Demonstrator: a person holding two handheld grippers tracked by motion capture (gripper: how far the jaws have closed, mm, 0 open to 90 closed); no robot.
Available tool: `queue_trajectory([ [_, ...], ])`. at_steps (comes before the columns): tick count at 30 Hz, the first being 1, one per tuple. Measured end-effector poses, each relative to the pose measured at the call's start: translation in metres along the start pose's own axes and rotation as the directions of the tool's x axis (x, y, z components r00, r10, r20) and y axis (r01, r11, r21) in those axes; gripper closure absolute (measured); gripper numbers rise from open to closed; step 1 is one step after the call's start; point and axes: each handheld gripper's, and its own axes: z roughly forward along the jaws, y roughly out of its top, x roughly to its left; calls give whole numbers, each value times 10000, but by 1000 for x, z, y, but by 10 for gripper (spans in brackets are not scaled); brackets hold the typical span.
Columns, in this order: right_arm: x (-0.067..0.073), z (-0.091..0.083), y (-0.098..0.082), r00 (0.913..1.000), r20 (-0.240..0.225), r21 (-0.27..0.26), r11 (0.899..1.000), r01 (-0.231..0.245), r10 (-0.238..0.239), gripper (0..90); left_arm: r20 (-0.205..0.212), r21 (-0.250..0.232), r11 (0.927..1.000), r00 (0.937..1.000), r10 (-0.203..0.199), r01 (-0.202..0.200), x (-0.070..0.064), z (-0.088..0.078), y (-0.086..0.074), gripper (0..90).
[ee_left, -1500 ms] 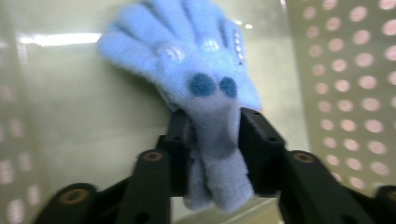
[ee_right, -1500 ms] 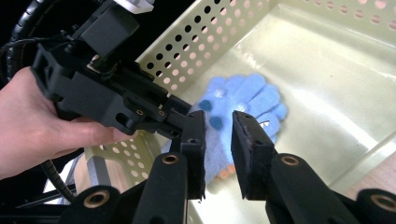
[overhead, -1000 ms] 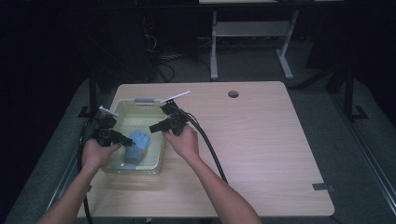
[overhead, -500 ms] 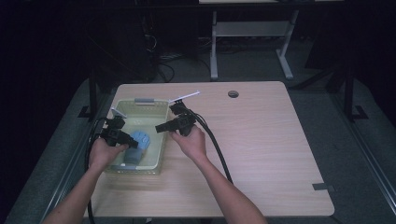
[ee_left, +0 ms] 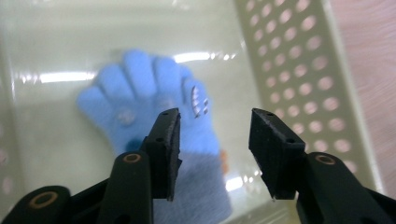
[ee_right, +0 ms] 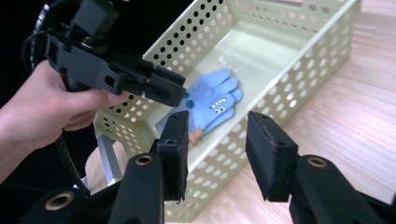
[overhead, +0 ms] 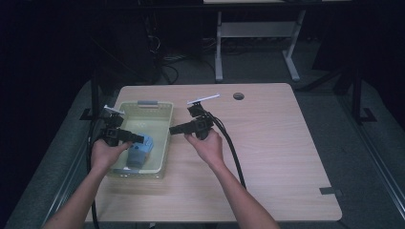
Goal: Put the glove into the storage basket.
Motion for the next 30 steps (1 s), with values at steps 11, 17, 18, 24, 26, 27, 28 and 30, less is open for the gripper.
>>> queue_trajectory([
  [11,-21,-29,-2,9992,-8,-324,9987,-401,401,505,1120,-758,9957,9918,621,-538,-23,-6,7,482],
  [17,-29,-42,-2,9991,-10,-452,9981,-426,426,477,1374,-1211,9917,9887,594,-427,-29,-8,9,471],
  [18,-30,-43,-2,9992,-5,-467,9981,-391,391,476,1407,-1279,9908,9881,626,-446,-30,-9,9,471],
  [24,-36,-55,-3,9991,139,-467,9981,-403,410,479,1863,-1923,9811,9809,560,-194,-33,-15,8,450],
  [26,-37,-59,-3,9989,175,-476,9979,-436,445,480,1980,-2115,9773,9788,519,-91,-35,-16,9,440],
  [27,-38,-61,-3,9990,192,-461,9981,-401,411,478,2026,-2150,9766,9778,542,-96,-35,-17,9,436],
  [28,-39,-62,-4,9989,173,-452,9980,-436,444,475,2093,-2185,9758,9763,550,-82,-37,-17,10,432],
  [30,-41,-66,-4,9988,198,-459,9980,-436,446,471,2143,-2205,9753,9749,606,-122,-39,-17,11,429],
])
